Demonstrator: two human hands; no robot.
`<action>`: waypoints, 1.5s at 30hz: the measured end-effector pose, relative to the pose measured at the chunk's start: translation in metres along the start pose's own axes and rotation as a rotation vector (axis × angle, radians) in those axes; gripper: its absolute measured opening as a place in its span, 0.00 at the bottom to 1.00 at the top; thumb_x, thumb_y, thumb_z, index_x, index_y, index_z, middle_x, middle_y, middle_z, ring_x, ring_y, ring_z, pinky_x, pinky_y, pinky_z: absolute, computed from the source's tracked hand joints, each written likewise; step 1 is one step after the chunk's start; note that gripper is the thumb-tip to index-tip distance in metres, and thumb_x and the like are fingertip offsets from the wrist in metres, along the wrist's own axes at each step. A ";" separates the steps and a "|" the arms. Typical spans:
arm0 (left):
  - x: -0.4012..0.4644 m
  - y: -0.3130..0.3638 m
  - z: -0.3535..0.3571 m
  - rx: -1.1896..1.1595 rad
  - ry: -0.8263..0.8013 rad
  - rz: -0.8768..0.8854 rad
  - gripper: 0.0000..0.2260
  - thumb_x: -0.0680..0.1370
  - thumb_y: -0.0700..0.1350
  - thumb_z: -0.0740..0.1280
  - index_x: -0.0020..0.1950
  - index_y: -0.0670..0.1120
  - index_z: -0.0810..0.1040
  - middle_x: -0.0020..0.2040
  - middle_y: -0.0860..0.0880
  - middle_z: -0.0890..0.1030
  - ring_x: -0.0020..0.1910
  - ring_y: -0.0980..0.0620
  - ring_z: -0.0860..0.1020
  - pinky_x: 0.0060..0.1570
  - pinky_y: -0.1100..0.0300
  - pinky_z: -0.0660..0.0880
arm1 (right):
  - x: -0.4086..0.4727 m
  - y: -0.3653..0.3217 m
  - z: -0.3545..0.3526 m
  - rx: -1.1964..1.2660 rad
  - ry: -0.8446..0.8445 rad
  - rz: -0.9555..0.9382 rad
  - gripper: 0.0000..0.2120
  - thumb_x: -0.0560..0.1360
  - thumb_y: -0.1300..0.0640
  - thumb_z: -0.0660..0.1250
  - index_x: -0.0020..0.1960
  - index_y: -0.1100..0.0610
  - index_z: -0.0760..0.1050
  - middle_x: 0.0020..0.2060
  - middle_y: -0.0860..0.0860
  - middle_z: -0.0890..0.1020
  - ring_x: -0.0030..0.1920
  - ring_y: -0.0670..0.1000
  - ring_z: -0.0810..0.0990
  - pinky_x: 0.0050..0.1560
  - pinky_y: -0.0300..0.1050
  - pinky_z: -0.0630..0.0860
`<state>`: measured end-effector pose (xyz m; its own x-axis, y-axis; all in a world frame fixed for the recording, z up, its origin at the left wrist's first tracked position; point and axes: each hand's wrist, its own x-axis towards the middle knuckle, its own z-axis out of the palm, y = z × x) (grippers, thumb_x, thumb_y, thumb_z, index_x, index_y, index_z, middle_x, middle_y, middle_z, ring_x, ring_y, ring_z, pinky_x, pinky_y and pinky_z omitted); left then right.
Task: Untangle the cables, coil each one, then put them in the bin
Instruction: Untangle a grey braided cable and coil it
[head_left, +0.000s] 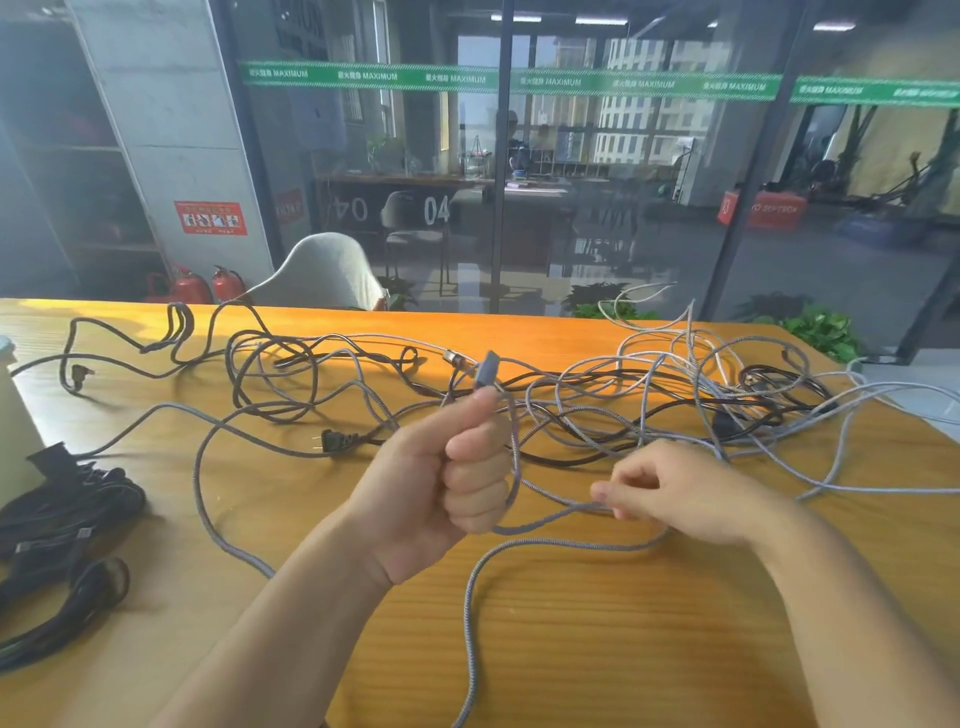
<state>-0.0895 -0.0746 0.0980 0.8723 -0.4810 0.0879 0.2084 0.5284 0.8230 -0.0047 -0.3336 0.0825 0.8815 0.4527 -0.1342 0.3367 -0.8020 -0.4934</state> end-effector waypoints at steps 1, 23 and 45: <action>0.003 -0.004 0.003 0.042 0.004 -0.027 0.20 0.81 0.53 0.62 0.29 0.52 0.68 0.25 0.56 0.58 0.23 0.55 0.54 0.24 0.62 0.51 | 0.000 -0.004 0.001 -0.100 0.132 0.045 0.27 0.72 0.26 0.65 0.36 0.50 0.80 0.27 0.45 0.78 0.31 0.47 0.75 0.38 0.47 0.72; 0.017 -0.031 0.005 0.737 0.482 0.166 0.23 0.86 0.59 0.53 0.38 0.46 0.61 0.34 0.50 0.58 0.31 0.52 0.56 0.31 0.60 0.56 | -0.014 -0.069 0.033 0.873 0.392 -0.284 0.06 0.76 0.62 0.76 0.50 0.52 0.86 0.46 0.49 0.88 0.50 0.53 0.86 0.51 0.44 0.82; 0.012 -0.013 -0.010 0.604 0.718 0.378 0.19 0.87 0.45 0.54 0.38 0.40 0.72 0.33 0.44 0.58 0.31 0.49 0.56 0.32 0.55 0.55 | -0.021 -0.074 0.047 0.203 0.346 -0.386 0.10 0.84 0.45 0.63 0.47 0.45 0.80 0.38 0.43 0.84 0.40 0.47 0.82 0.43 0.49 0.78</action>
<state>-0.0767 -0.0799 0.0829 0.9360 0.2844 0.2073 -0.2222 0.0209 0.9748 -0.0636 -0.2650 0.0814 0.7754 0.5169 0.3627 0.6167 -0.4966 -0.6107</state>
